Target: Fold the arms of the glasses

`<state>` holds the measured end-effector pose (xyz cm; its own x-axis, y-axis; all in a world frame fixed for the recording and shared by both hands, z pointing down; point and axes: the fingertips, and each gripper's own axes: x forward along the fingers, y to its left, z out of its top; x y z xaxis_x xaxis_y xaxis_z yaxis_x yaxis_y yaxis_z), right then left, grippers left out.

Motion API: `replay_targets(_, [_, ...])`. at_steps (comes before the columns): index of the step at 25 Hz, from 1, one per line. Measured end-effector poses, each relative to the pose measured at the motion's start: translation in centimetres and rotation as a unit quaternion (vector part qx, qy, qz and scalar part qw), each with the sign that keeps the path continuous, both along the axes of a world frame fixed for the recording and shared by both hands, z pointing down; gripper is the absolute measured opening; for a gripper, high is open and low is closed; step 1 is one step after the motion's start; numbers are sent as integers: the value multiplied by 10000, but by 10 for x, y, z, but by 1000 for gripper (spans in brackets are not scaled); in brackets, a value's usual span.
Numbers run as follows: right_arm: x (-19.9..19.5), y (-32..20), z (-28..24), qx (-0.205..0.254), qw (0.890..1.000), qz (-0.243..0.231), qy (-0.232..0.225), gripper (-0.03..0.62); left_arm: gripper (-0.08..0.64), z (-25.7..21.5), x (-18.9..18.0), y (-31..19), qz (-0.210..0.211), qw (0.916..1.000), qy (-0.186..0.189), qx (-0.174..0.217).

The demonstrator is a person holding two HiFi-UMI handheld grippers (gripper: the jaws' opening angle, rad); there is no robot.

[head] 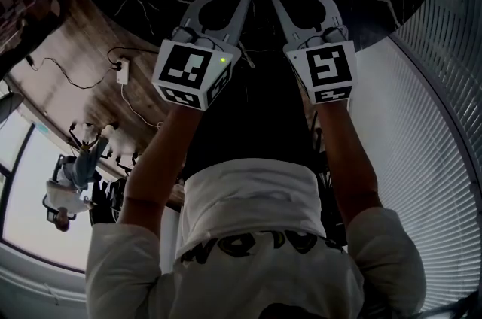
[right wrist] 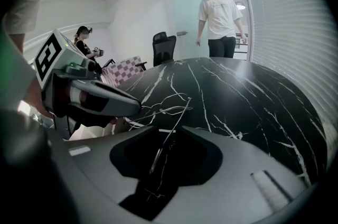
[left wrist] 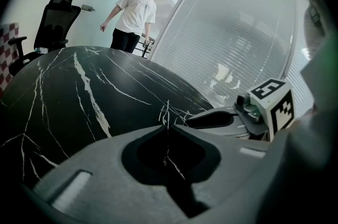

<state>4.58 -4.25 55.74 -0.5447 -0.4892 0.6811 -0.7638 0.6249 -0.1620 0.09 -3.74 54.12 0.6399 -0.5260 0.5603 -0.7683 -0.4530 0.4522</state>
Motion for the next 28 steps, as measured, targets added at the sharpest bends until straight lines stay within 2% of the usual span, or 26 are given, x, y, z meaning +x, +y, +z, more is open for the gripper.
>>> replay_targets(9, [-26, 14, -2, 100, 9971, -748, 83, 150, 11, 2, 8, 5, 94, 9999, 84, -102])
replay_targets(13, [-30, 16, -1, 95, 9954, -948, -34, 156, 9, 3, 9, 5, 115, 9998, 123, -146])
replay_targets(15, [-33, 20, -1, 24, 9916, -1284, -159, 157, 9, 4, 10, 7, 177, 9995, 163, -191])
replay_targets(18, [-37, 29, 1, -88, 9819, -1866, -322, 191, 9, 7, 15, 11, 292, 9988, 243, -304])
replay_targets(20, [-36, 32, 1, -104, 9779, -2061, -325, 195, 11, 7, 18, 13, 330, 9985, 275, -341])
replay_targets(23, [-33, 31, -1, -111, 9783, -2042, -324, 193, 11, 5, 21, 13, 323, 9985, 294, -320])
replay_targets(28, [-18, 33, -3, -159, 9849, -1697, -307, 187, 37, 4, 25, 17, 364, 9986, 256, -280])
